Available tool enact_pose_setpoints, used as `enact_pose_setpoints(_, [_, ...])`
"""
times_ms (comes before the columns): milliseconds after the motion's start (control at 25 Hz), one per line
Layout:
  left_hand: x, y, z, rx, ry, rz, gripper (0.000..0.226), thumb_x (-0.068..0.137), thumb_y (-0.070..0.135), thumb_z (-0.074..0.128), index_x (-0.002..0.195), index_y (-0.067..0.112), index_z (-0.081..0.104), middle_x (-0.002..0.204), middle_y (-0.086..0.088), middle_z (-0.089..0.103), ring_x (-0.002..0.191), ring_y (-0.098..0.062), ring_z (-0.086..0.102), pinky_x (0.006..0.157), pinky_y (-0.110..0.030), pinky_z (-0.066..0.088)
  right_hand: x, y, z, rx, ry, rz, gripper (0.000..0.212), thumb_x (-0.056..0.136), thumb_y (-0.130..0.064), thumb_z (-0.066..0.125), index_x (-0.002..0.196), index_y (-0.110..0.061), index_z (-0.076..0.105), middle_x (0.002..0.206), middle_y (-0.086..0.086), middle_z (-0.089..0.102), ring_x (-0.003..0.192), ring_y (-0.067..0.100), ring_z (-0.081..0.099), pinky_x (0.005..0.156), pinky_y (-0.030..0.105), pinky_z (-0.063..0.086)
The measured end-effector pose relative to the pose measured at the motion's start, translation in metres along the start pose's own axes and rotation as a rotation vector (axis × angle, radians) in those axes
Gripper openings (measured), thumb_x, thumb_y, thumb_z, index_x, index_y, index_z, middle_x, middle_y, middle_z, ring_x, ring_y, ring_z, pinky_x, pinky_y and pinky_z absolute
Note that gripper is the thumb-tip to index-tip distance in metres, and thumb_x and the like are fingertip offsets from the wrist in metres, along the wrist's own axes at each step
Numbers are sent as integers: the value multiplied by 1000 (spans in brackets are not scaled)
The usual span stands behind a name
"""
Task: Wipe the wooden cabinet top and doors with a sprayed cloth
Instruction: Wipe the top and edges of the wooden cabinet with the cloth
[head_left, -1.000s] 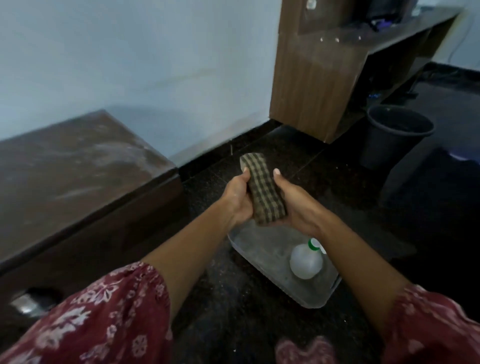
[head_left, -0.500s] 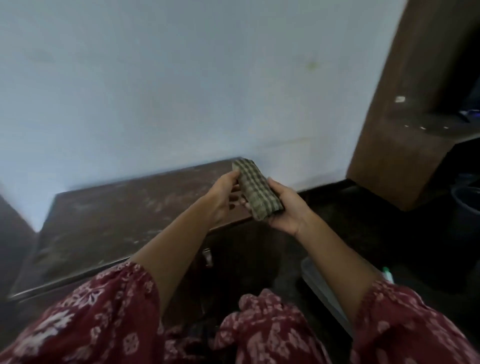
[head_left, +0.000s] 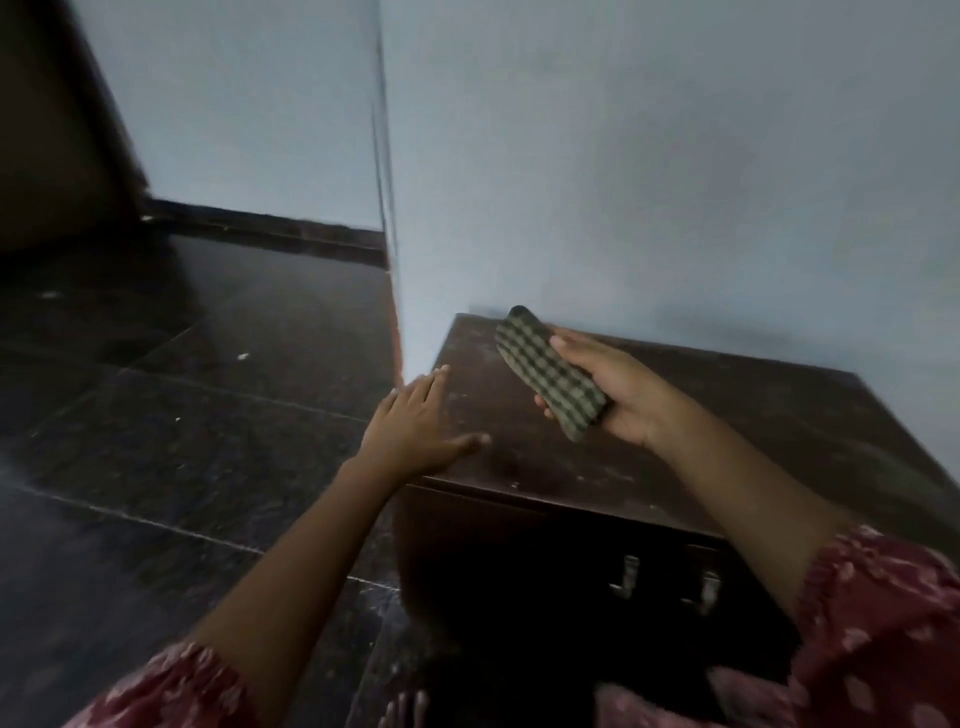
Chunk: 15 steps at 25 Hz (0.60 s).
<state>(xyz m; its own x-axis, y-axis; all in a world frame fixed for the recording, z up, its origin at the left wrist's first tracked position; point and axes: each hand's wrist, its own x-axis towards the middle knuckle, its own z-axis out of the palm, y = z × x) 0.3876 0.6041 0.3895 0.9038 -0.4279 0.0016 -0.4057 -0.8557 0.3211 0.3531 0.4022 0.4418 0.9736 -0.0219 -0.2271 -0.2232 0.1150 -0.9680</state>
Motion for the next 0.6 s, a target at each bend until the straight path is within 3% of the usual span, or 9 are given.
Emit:
enact_pose_setpoints(80, [5,-35,3,20,-167,-60,118,71,71,55,150,12,-10,161,-3,-7,149,-16,-6,120,-43,-3,32,11,18,-411,-31,-155,42,95,-18,50,136,-25,48,126,7,62,100,19,65,85,27,50])
enact_pose_setpoints(160, [16,-57,2,43,-337,-91,129,65,68,63,148,12,-18,159,-2,-18,147,-15,-16,119,-45,-10,49,26,33,-974,-146,-343,46,96,-21,48,140,-30,40,137,5,52,123,22,52,100,26,38])
enact_pose_setpoints(280, [33,-72,-7,17,-469,-64,136,61,57,74,146,16,-23,158,0,-22,144,-14,-22,117,-45,-15,50,50,41,-1615,-198,-603,44,97,-26,41,140,-36,39,127,11,54,105,34,57,84,40,50])
enact_pose_setpoints(360, [42,-80,-12,-17,-485,-24,138,59,51,79,145,20,-25,157,0,-23,143,-13,-25,117,-45,-17,46,57,43,-1690,-215,-853,42,93,-28,37,133,-33,48,120,13,61,86,32,63,67,36,54])
enact_pose_setpoints(440, [47,-83,-14,12,-499,5,142,55,52,80,145,23,-25,158,2,-22,142,-13,-27,117,-49,-16,43,59,43,-1736,-342,-1013,45,88,-30,35,129,-33,52,120,11,64,76,25,63,58,29,53])
enact_pose_setpoints(520, [54,-84,-13,67,-541,10,145,51,56,80,145,25,-26,158,5,-22,142,-13,-27,117,-50,-16,47,59,43,-1834,-404,-1060,45,85,-30,41,127,-36,55,122,5,66,73,23,64,55,26,52])
enact_pose_setpoints(600, [64,-79,-11,80,-583,4,145,50,57,80,144,26,-26,158,5,-21,142,-13,-27,117,-50,-15,60,56,41,-1855,-348,-1033,43,80,-29,50,121,-36,60,119,2,69,70,25,65,55,26,52])
